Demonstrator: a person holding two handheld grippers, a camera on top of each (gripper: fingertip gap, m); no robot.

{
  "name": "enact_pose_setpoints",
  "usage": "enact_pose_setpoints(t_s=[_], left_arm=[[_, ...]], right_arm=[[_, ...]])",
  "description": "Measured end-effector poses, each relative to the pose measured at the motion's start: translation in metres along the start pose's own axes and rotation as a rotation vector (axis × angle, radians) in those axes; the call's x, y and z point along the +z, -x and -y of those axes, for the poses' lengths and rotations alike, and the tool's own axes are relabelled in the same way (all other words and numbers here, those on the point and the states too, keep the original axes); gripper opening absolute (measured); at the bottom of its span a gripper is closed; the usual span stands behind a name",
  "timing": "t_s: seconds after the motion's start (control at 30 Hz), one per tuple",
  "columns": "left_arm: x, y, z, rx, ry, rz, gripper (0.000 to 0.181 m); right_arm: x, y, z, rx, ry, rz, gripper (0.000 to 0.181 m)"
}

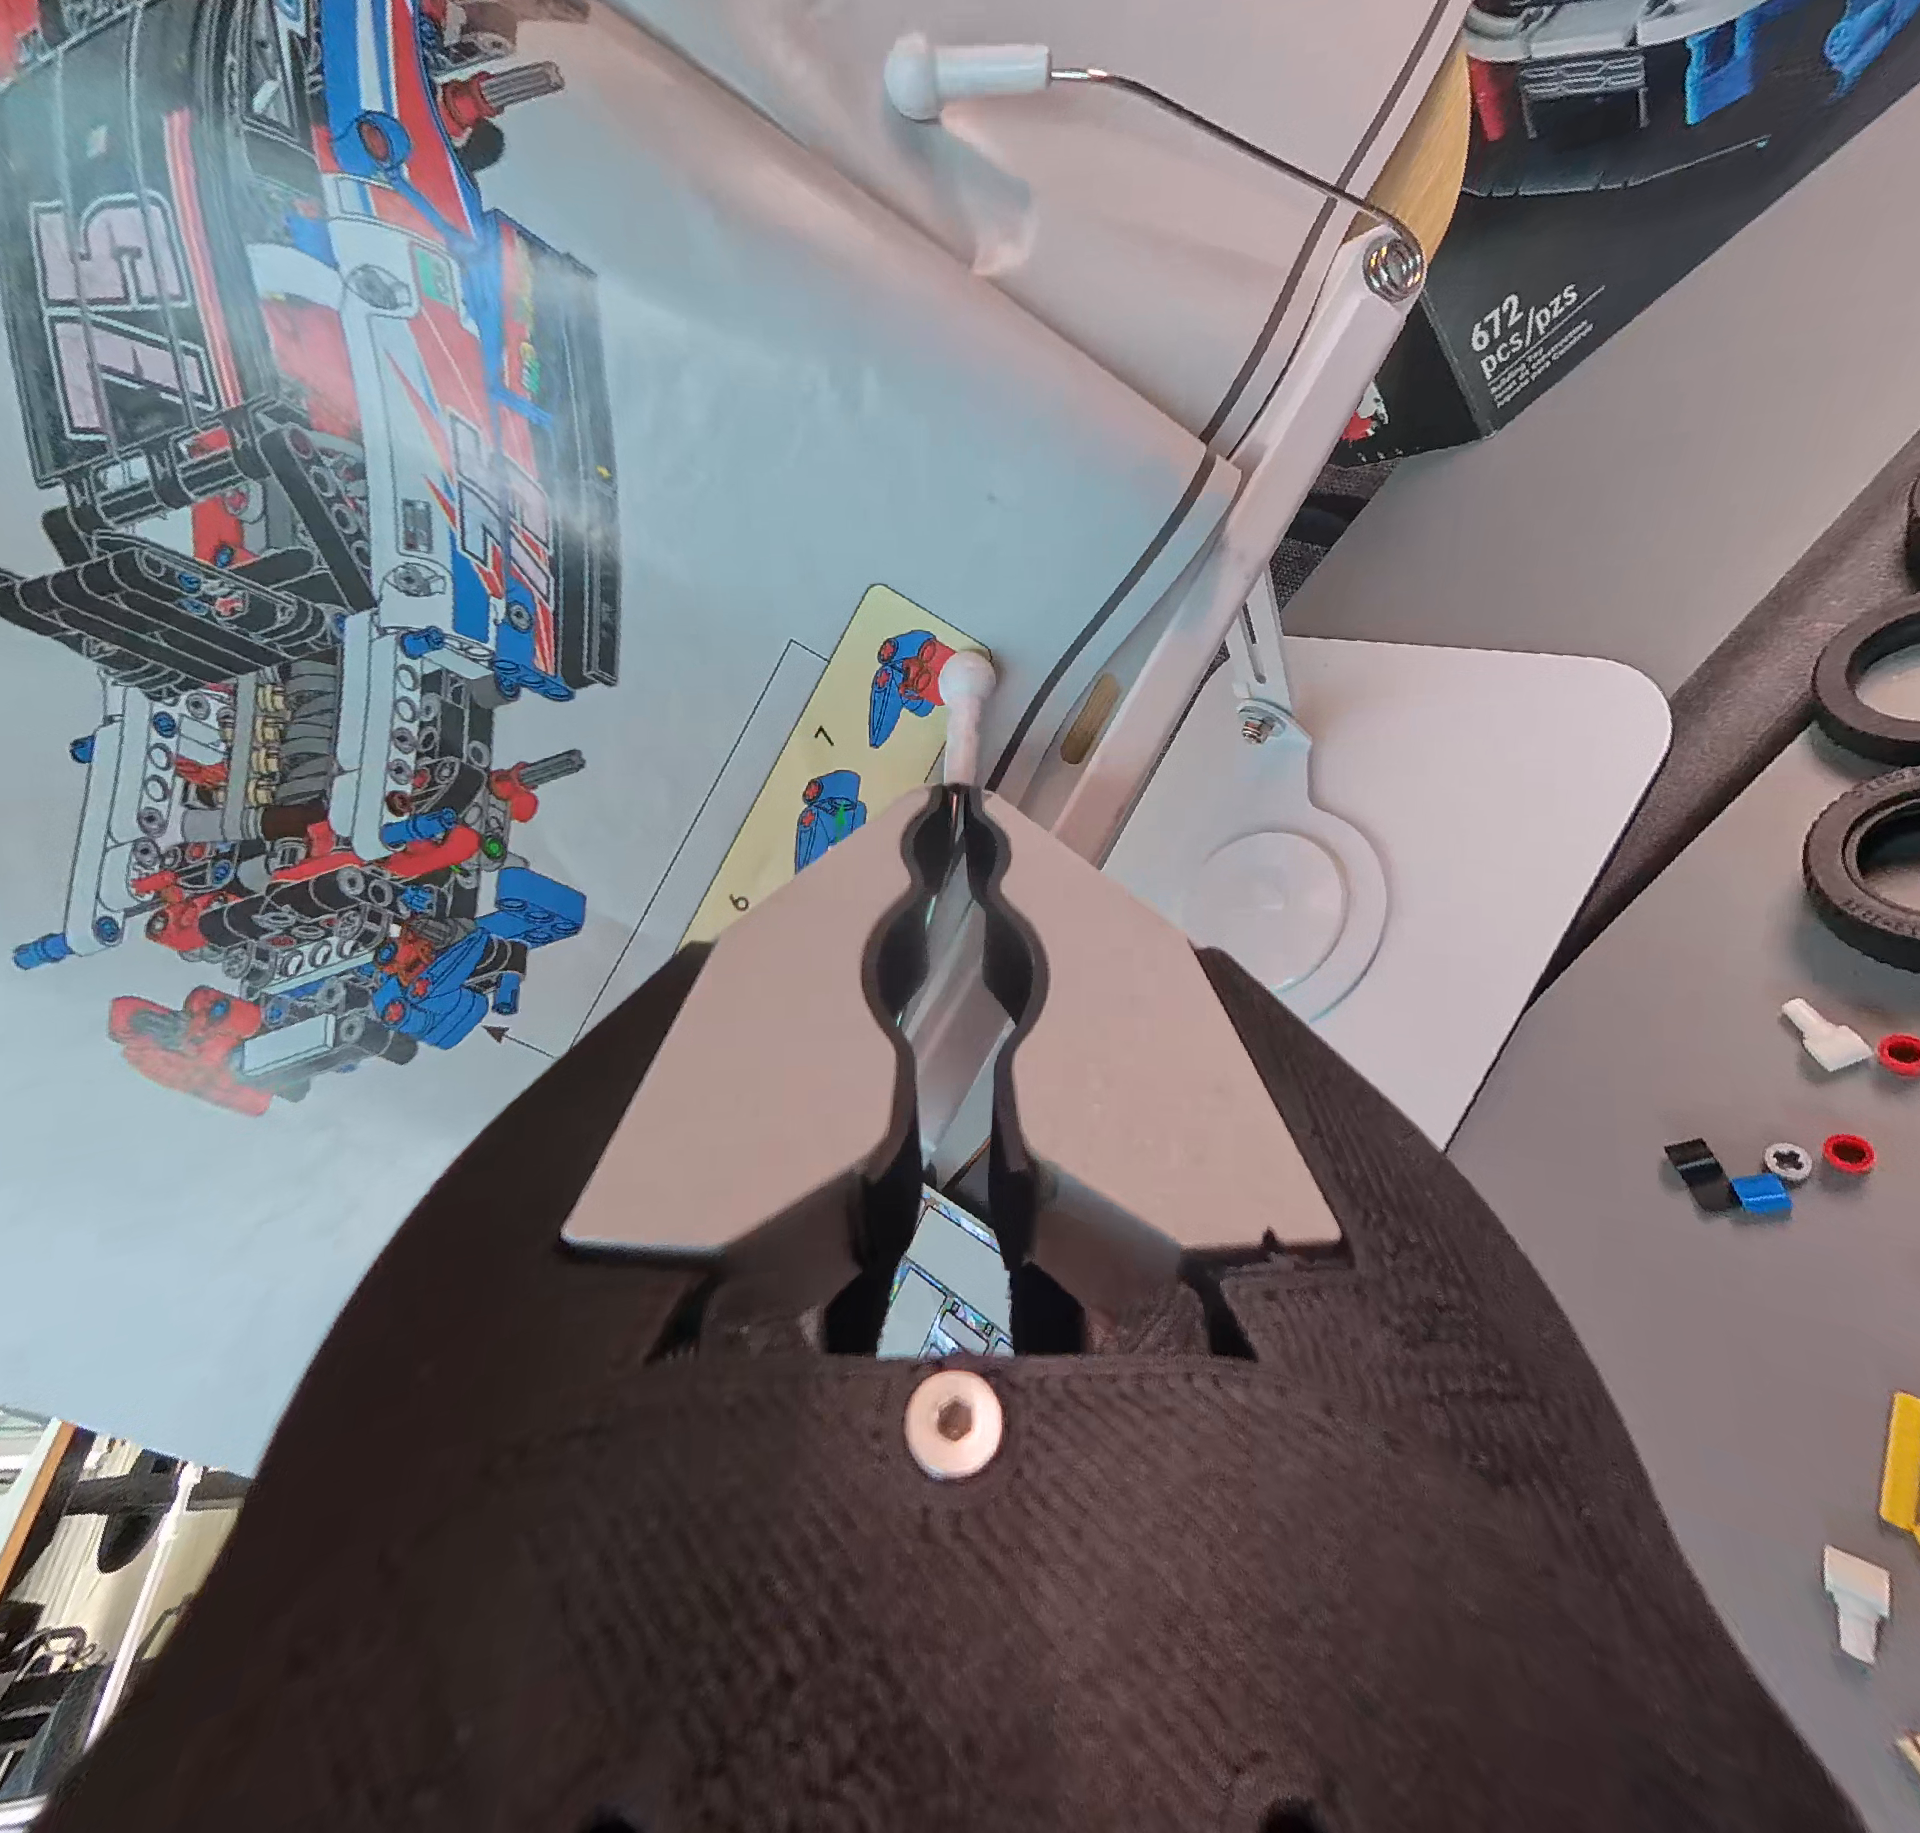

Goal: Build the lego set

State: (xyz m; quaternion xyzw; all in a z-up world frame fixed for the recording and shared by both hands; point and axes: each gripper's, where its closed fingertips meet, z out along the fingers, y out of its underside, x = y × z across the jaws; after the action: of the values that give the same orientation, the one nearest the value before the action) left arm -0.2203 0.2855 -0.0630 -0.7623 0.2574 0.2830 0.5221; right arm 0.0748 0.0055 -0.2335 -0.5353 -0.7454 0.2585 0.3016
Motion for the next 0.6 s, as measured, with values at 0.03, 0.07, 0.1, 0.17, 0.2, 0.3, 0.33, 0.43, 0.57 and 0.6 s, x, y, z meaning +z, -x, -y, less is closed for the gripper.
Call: enact_pose_setpoints(t_s=[0.03, 0.07, 0.1, 0.17, 0.2, 0.3, 0.33, 0.43, 0.57, 0.6], left_arm=[[0.0, -0.002, -0.001, 0.014, 0.005, -0.024, 0.0], [0.0, -0.004, -0.002, 0.03, 0.015, -0.051, 0.0], [0.0, -0.004, -0.002, 0.048, 0.022, -0.067, 0.0], [-0.001, -0.004, -0.002, 0.082, 0.031, -0.082, 0.0], [0.0, -0.004, -0.003, 0.086, 0.035, -0.084, 0.0], [0.0, -0.004, -0.003, 0.097, 0.038, -0.085, 0.0], [-0.001, -0.004, -0.003, 0.104, 0.036, -0.082, 0.0], [-0.011, 0.003, 0.004, 0.019, 0.002, -0.044, 0.009], [-0.066, -0.017, 0.035, -0.35, -0.188, -0.16, 0.027], [-0.087, -0.03, 0.043, -0.416, -0.245, -0.221, 0.028]], right_arm=[[0.0, 0.0, 0.0, 0.001, 0.0, 0.0, 0.004], [0.0, 0.0, 0.0, 0.002, -0.001, 0.001, 0.004], [0.0, 0.0, 0.0, 0.003, -0.001, 0.001, 0.004], [0.0, 0.0, 0.0, 0.004, -0.002, 0.001, 0.004], [0.0, 0.0, 0.0, 0.005, -0.002, 0.0, 0.004], [0.0, 0.0, 0.0, 0.005, -0.003, 0.001, 0.004], [0.0, 0.0, 0.0, 0.005, -0.003, 0.001, 0.004], [0.0, -0.001, 0.0, 0.013, -0.01, 0.004, 0.004], [-0.001, -0.002, 0.003, 0.035, -0.034, 0.014, 0.004], [-0.002, -0.003, 0.004, 0.044, -0.046, 0.013, 0.004]])
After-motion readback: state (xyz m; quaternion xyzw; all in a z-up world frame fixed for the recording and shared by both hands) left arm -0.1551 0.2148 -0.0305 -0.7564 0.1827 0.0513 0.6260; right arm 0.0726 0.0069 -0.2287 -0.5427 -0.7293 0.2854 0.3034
